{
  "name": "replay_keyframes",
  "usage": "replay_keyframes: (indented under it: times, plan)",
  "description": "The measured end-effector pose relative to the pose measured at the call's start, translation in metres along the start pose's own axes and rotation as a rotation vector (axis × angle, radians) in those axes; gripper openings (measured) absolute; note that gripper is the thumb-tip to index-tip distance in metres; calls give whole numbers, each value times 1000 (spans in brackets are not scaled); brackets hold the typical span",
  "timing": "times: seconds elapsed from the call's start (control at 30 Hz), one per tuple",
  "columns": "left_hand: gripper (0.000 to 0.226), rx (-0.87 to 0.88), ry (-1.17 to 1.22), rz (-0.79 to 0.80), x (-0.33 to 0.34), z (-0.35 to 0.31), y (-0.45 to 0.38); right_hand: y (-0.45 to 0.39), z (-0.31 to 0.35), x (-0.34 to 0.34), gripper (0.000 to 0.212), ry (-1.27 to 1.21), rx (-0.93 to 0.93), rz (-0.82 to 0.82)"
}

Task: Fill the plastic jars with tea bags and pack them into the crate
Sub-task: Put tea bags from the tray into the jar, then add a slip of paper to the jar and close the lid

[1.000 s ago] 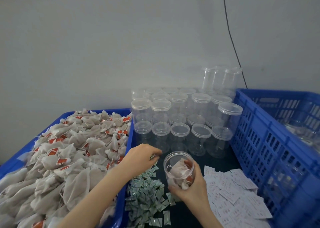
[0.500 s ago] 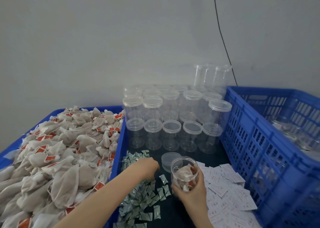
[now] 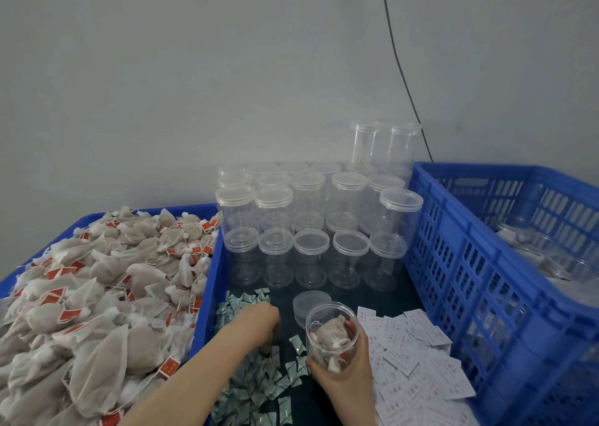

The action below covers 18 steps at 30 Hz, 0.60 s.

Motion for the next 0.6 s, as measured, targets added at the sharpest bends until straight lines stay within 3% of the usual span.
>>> replay_keyframes:
  times: [0.13, 0.33, 0.43, 0.6]
  plan:
    - [27, -7, 176, -114, -16, 4, 2, 0, 1, -1, 103, 13, -9, 14]
    - [13, 117, 732, -672, -44, -3, 19, 3, 9, -2, 98, 26, -12, -1]
    - [18, 242, 851, -610, -50, -17, 23, 3, 10, -1, 95, 43, 7, -13]
    - [11, 283, 503, -375, -45, -52, 20, 2, 9, -2, 94, 93, 81, 5]
Point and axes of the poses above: each hand's wrist, its own y-axis away from the middle knuckle, its own x-axis out of the palm, z = x × y, the point moved 2 cm from there along -y, towards the middle knuckle, and after that the axes turned 5 degrees about -z, right-handed, at the moved point
